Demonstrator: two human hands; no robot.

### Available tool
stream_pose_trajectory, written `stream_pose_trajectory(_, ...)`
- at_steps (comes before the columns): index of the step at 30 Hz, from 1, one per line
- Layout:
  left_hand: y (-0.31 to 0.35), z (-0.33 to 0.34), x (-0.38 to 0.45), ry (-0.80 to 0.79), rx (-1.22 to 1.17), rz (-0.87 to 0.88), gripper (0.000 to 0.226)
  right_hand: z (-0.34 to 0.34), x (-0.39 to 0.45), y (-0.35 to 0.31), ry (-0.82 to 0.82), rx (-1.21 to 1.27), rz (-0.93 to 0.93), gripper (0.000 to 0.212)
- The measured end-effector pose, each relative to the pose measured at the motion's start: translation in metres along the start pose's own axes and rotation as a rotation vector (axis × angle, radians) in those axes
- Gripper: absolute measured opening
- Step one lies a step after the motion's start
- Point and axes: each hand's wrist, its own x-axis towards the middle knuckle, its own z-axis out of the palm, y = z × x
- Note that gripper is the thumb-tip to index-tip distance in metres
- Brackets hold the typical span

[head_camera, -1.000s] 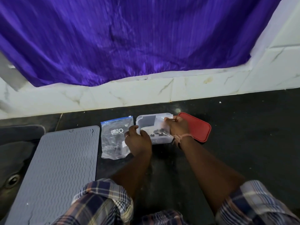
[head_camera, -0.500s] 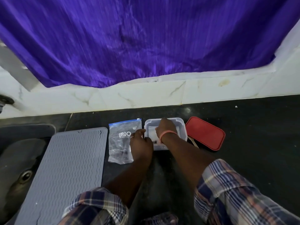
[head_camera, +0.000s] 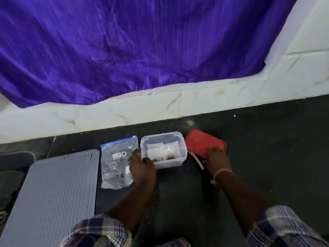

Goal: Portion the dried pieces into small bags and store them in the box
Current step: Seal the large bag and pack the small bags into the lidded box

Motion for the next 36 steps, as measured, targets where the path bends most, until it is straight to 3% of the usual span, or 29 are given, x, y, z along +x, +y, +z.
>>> stream_pose_trajectory(6, 0.004, -0.004, -0.005, 0.011, -0.020, -0.001, 0.043, -0.015, 0.003, -0.014, 0.037, -0.119, -0.082, 0.032)
stream_pose_trajectory(12, 0.007, -0.014, -0.003, 0.015, -0.019, -0.011, 0.046, -0.058, 0.027, -0.027, 0.341, 0.045, -0.142, 0.022)
stream_pose_trajectory(15, 0.009, -0.016, -0.006, 0.072, -0.064, -0.003, 0.042, -0.088, 0.023, -0.044, 0.633, 0.328, -0.167, 0.011)
stream_pose_trajectory(18, 0.016, -0.014, -0.006, 0.145, -0.119, 0.020, 0.032, -0.116, 0.010, -0.069, 0.783, 0.762, -0.062, 0.009)
stream_pose_trajectory(20, 0.028, -0.012, -0.006, 0.182, -0.186, 0.040, 0.024, -0.119, 0.002, -0.089, 0.724, 1.032, -0.004, 0.008)
stream_pose_trajectory(22, 0.040, -0.009, -0.007, 0.170, -0.289, 0.052, 0.019, -0.111, -0.006, -0.113, 0.480, 1.469, 0.091, 0.011)
stream_pose_trajectory(24, 0.046, -0.004, -0.006, 0.114, -0.382, 0.036, 0.029, -0.090, -0.020, -0.136, 0.244, 1.754, 0.224, 0.024)
stream_pose_trajectory(26, 0.045, 0.000, -0.003, 0.032, -0.452, -0.031, 0.050, -0.069, -0.037, -0.155, -0.002, 1.843, 0.361, 0.019)
stream_pose_trajectory(28, 0.042, 0.003, 0.003, -0.010, -0.407, -0.072, 0.053, -0.053, -0.049, -0.166, -0.129, 1.855, 0.417, 0.021)
stream_pose_trajectory(30, 0.041, -0.002, 0.009, -0.007, -0.372, -0.106, 0.047, -0.049, -0.055, -0.169, -0.107, 1.767, 0.447, 0.023)
stream_pose_trajectory(33, 0.041, -0.011, 0.018, 0.017, -0.327, -0.127, 0.044, -0.058, -0.050, -0.158, 0.066, 1.560, 0.428, 0.023)
stream_pose_trajectory(36, 0.035, -0.016, 0.033, -0.020, -0.144, -0.102, 0.043, -0.063, -0.034, -0.139, 0.166, 1.345, 0.422, 0.051)
